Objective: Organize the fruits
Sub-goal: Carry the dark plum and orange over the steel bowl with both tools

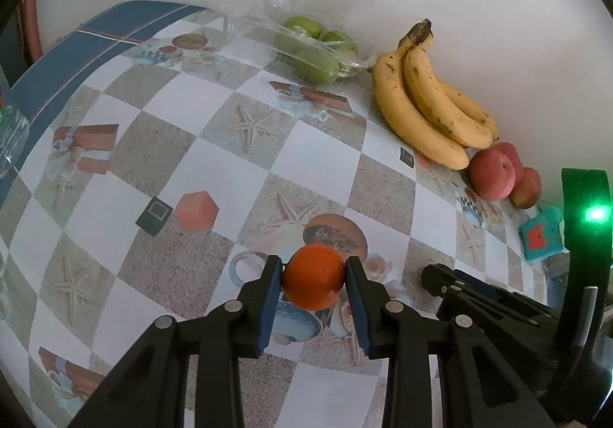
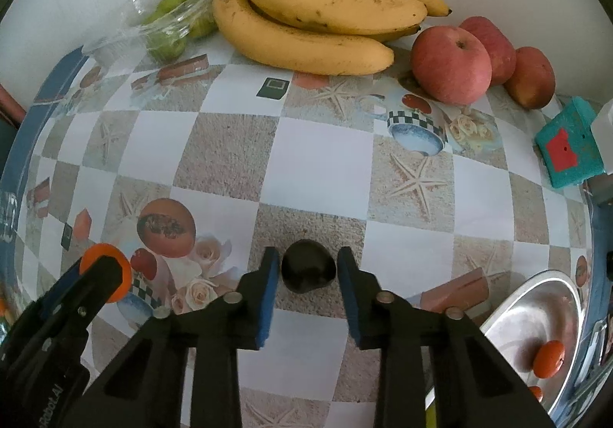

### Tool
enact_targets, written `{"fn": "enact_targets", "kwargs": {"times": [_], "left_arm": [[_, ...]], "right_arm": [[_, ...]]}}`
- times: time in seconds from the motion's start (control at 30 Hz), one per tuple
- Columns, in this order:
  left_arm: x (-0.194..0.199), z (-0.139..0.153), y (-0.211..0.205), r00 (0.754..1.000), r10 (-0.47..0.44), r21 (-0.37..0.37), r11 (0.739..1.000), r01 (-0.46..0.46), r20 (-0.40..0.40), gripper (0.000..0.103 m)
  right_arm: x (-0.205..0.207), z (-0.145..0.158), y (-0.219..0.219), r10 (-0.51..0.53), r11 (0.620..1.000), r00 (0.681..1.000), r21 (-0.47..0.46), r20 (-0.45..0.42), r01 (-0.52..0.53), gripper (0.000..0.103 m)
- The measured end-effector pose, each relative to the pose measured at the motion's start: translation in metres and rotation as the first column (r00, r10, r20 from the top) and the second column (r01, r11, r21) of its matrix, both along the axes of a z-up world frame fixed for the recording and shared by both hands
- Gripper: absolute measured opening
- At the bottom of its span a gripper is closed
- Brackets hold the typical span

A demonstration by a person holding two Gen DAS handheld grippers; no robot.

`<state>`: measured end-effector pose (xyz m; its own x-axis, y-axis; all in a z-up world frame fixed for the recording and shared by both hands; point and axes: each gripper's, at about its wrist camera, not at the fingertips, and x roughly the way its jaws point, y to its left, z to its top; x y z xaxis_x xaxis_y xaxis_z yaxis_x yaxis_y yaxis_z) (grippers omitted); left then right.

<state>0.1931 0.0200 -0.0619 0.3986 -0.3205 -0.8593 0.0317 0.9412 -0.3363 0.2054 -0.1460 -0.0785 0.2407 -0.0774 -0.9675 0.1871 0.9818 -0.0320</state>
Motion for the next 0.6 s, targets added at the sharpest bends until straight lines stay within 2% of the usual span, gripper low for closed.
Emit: {"fn": "enact_targets", "kwargs": {"times": [0.2, 0.6], "left_arm": [[0.0, -0.001, -0.001, 1.0, -0.001, -0.002, 1.0, 0.001, -0.014, 0.036], [-0.011, -0.005, -0.002, 0.994, 0.001, 0.026, 1.0, 0.002, -0.112, 0.036]], "right_arm": [[0.001, 0.002, 0.0, -0.006, 1.0, 1.0, 0.027, 0.012, 0.006, 0.029], [-0.049, 0.026, 0.005, -0.035, 0.997, 0.998, 0.067, 0.044, 0.032, 0.029]]}}
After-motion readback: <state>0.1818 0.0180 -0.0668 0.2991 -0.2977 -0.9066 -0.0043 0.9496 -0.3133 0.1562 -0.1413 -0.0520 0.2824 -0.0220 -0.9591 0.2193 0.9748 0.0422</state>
